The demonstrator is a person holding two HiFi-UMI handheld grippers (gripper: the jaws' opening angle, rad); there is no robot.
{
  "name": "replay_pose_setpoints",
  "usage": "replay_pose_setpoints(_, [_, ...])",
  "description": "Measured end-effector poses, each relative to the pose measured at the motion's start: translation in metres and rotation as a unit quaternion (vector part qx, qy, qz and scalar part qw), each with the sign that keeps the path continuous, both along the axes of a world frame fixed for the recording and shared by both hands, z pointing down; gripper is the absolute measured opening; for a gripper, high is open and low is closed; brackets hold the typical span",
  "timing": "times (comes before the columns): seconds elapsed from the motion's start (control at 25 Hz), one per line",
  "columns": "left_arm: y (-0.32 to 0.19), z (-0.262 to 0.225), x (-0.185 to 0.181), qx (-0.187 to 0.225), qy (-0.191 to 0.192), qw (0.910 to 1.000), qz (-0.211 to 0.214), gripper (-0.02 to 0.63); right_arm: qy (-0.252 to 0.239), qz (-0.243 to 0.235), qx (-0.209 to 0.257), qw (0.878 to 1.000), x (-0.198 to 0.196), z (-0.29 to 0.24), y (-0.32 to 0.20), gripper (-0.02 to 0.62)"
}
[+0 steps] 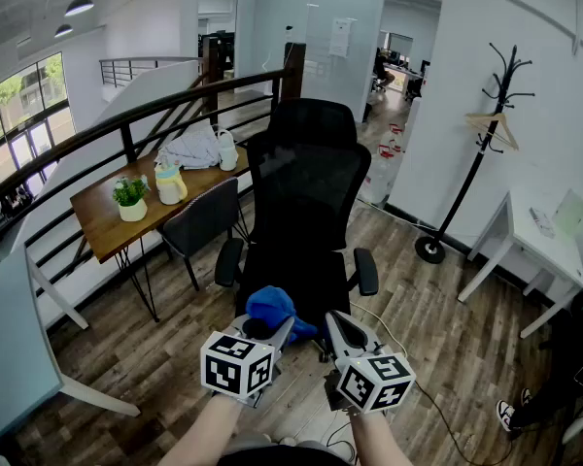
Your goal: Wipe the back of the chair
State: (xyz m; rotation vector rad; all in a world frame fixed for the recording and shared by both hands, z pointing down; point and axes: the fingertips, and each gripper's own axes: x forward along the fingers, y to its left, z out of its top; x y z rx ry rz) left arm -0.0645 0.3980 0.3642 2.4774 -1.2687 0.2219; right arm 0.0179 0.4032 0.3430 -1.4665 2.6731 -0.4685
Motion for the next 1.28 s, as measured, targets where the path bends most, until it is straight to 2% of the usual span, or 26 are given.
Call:
replay_pose_setpoints(0.36, [-0.002, 0.006, 0.000, -0.001, -0.012, 0.9999, -0.009, 0.123, 0.007, -0.010, -0.002, 1.000, -0.002, 0.002, -0.003, 0.029])
replay_pose_setpoints(0.64, [-0.003, 0.009, 0.005, 0.019, -0.049, 0.9985, -0.018, 0.123, -0.008, -0.027, -0.012, 1.000, 0.008, 0.009, -0.006, 0.031])
replay_pose_setpoints(0.96, [-0.007, 0.024, 0.019, -0.001, -0.022, 0.9995, -0.022, 0.123, -0.018, -0.037, -0.036, 0.999, 0.030, 0.030, -0.007, 0.031])
replay_pose_setpoints(1.28, [-0.056, 0.028, 0.022, -0.004, -0.011, 0.9998, -0.013, 0.123, -0.022, -0.049, -0.047, 0.997, 0.028, 0.040, -0.052, 0.031])
